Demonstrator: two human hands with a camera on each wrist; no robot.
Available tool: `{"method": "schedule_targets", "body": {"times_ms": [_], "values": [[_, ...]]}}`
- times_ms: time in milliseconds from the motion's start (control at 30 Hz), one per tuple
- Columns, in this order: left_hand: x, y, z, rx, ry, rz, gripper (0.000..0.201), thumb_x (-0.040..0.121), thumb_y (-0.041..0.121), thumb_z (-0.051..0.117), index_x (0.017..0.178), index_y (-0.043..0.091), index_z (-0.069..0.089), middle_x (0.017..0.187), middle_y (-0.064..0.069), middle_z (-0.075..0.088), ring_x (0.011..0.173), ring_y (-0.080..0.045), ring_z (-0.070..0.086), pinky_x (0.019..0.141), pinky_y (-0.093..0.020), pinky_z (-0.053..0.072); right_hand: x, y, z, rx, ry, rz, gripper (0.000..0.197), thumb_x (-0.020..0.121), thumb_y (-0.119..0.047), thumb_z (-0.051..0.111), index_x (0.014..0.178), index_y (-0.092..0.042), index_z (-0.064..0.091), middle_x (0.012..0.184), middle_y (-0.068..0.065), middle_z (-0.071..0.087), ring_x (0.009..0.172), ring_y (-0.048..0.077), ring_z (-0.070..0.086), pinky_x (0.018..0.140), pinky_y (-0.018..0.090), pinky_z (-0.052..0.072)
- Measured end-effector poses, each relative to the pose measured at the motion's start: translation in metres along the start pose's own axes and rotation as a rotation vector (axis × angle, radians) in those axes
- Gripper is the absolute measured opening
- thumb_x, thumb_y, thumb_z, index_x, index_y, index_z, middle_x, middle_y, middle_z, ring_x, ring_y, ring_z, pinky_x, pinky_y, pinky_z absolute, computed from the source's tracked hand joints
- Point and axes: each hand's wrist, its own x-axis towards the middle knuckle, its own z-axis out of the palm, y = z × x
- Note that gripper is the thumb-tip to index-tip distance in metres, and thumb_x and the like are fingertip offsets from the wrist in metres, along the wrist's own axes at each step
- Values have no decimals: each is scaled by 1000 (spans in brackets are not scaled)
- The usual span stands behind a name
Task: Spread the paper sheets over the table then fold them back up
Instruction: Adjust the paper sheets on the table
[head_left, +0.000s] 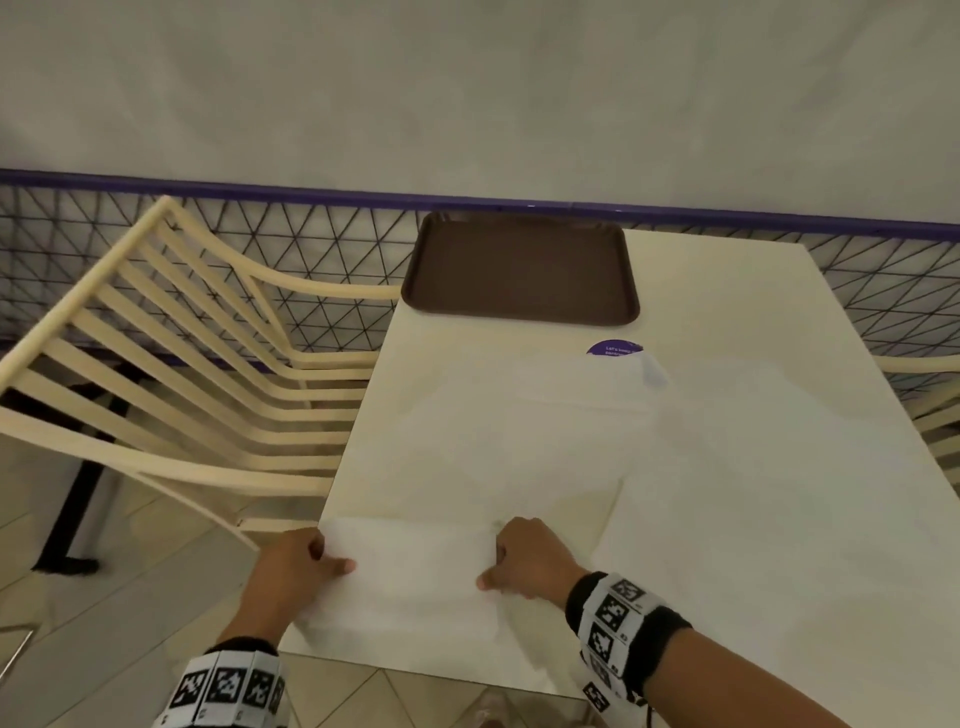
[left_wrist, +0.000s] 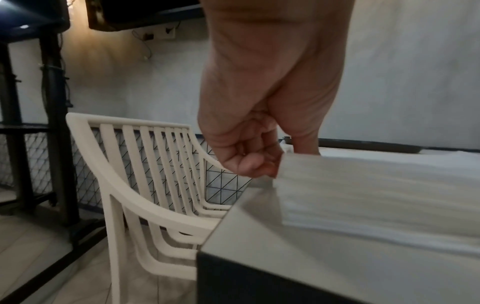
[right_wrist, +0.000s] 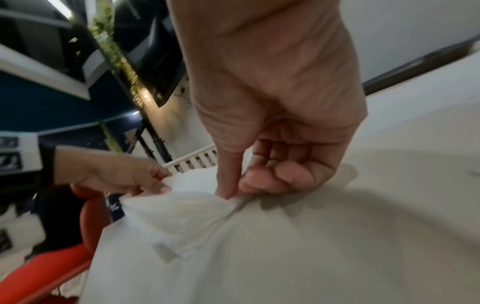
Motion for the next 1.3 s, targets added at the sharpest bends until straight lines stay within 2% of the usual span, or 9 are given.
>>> {"method": "schedule_targets", "body": {"times_ms": [67,133,200,300,467,833,1100,1200,1300], "values": [[-2,5,1,-10,30,-2,34,73,30,77,87,14,50,91,-4,57,81,-21,55,74,-33,47,-3,3,-3,-49,36,-25,32,73,-30,75,58,-19,49,59,-9,51,58,11,53,56,23,42],[-2,14,2,26,84,33,56,70,24,79,115,14,49,116,-11,51,104,-31,52,89,-43,45,-10,12,-14,-28,84,-81,15,77,-20,69,70,-18,56,65,-11,51,72,15,58,65,24,45],[-3,32,3,66,165,128,63,72,22,77,126,15,45,123,-12,48,112,-33,46,93,-44,42,-21,30,-32,82,179,-138,4,81,-16,64,84,-16,62,66,-14,49,67,10,53,64,23,42],[-2,72,8,-3,214,292,48,76,20,74,119,14,54,116,-10,54,106,-30,49,88,-39,42,-42,66,-65,147,414,-157,3,85,-17,62,85,-19,64,67,-12,56,61,4,52,65,25,45],[8,167,43,-49,124,588,30,80,19,71,108,15,61,106,-3,60,96,-23,57,84,-34,45,-80,154,-104,186,711,2,13,88,-17,61,100,-20,65,94,-11,60,91,9,54,79,17,37],[36,402,152,125,112,1058,26,86,19,60,111,14,61,111,-4,62,103,-26,56,90,-36,42,-130,281,-130,197,800,241,28,91,-20,57,118,-26,57,115,-19,50,111,6,48,85,10,30],[75,485,190,478,23,835,67,86,43,59,137,7,35,131,-15,45,119,-31,44,100,-41,35,-132,318,-133,191,726,260,34,91,-22,54,124,-32,51,128,-19,48,118,-2,39,88,5,30],[79,496,190,506,-33,719,59,82,44,64,124,8,44,122,-12,53,115,-32,47,100,-43,32,-127,323,-133,169,720,239,38,91,-21,55,127,-31,50,131,-18,47,123,0,37,93,8,29],[78,499,185,439,-102,685,27,81,36,66,83,14,50,102,-9,58,108,-32,49,99,-42,30,-122,324,-135,157,706,202,40,90,-21,55,129,-30,50,134,-15,46,126,3,36,99,11,29]]}}
